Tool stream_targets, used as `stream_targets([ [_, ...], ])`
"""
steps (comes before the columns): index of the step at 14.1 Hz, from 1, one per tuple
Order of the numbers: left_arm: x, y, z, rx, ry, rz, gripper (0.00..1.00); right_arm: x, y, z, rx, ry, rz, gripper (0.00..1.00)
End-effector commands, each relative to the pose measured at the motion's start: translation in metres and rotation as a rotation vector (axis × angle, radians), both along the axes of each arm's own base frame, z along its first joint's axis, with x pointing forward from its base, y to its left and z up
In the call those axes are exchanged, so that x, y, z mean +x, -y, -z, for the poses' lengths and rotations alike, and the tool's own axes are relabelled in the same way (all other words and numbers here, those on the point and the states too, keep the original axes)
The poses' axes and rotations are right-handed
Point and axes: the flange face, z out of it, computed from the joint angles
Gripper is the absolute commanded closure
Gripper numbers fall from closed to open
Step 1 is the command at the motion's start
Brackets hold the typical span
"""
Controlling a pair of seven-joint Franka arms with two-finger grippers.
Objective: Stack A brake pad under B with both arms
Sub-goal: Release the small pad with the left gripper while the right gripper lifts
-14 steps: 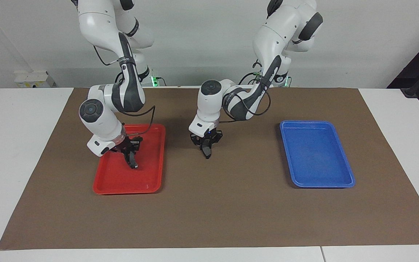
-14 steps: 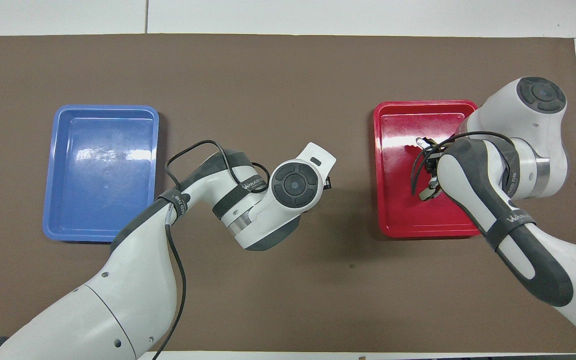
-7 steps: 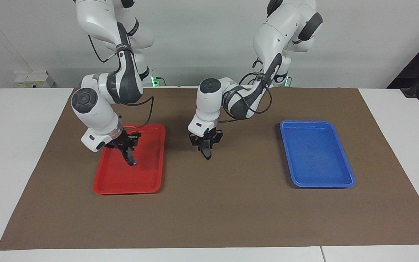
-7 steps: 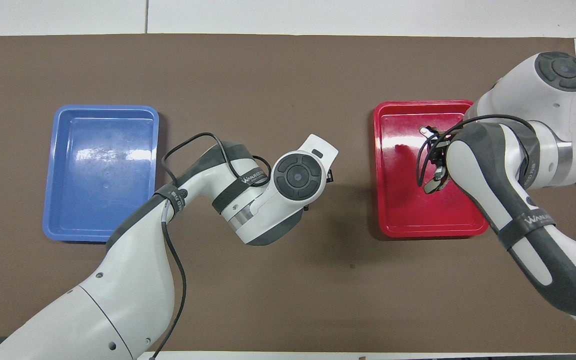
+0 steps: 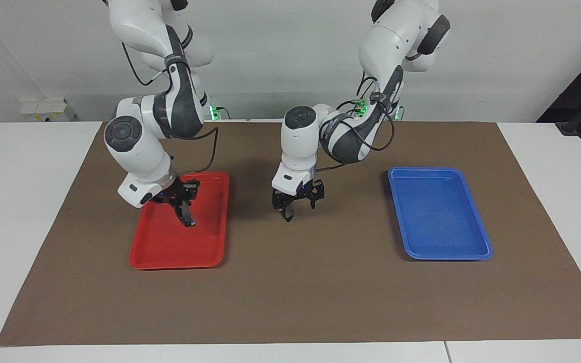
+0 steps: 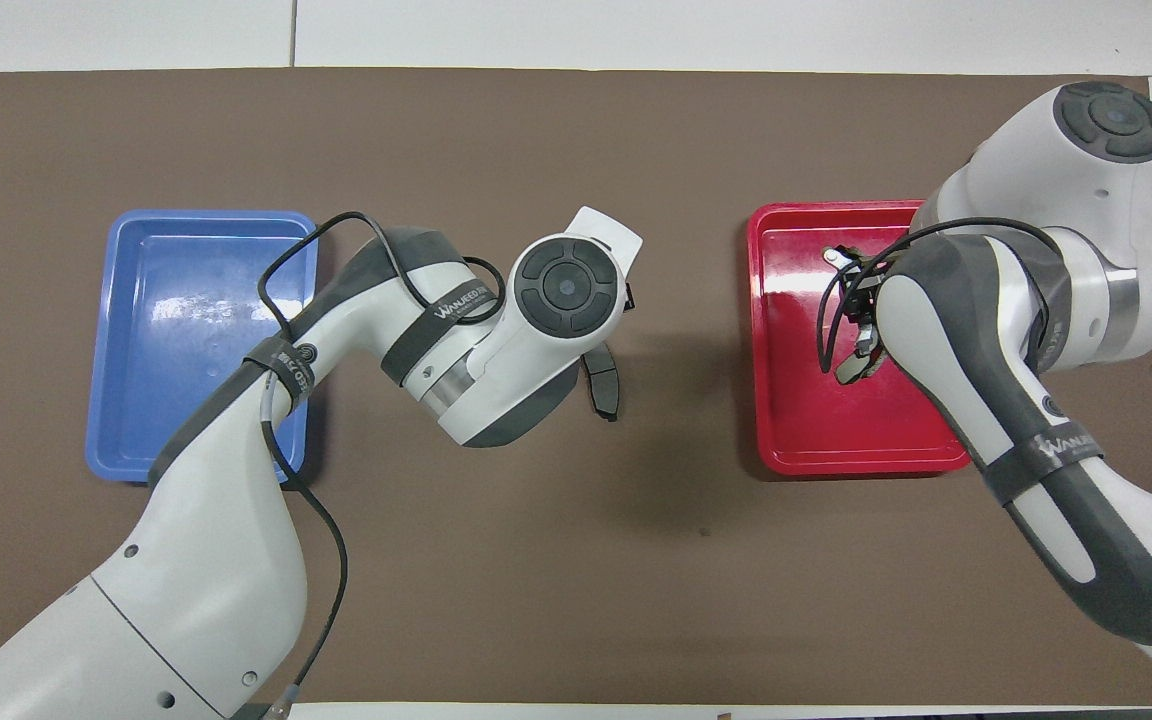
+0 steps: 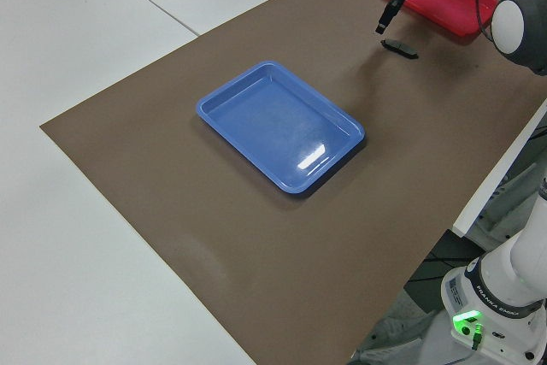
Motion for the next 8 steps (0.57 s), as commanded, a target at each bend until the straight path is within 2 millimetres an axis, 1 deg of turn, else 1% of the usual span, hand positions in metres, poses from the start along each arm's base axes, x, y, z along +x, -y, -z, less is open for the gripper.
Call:
stream_targets([
  [1,0.006,-0.039,-0.042,0.093,-0.006,0.035,0.01,0.005,-0.041,-0.019,0.018,0.028,-0.064,1.0],
  [2,0.008,-0.054,-0.053,0.126,-0.03,0.075,0.01,0.006,-0.063,-0.022,0.028,0.035,-0.049,1.0],
  [3,0.013,-0.073,-0.075,0.129,-0.061,0.107,0.01,0.008,-0.077,-0.027,0.029,0.043,-0.022,1.0],
  [4,0.019,-0.095,-0.093,0.117,-0.101,0.13,0.01,0.008,-0.098,-0.029,0.027,0.05,-0.031,1.0],
  [5,0.024,-0.117,-0.112,0.111,-0.125,0.147,0.01,0.005,-0.124,-0.031,0.034,0.054,-0.054,1.0],
  [7,0.036,-0.165,-0.145,0.122,-0.162,0.139,0.01,0.004,-0.15,-0.018,0.026,0.046,-0.052,1.0],
  [8,0.038,-0.184,-0.162,0.125,-0.165,0.139,0.01,0.004,-0.172,-0.012,0.035,0.042,-0.074,1.0],
])
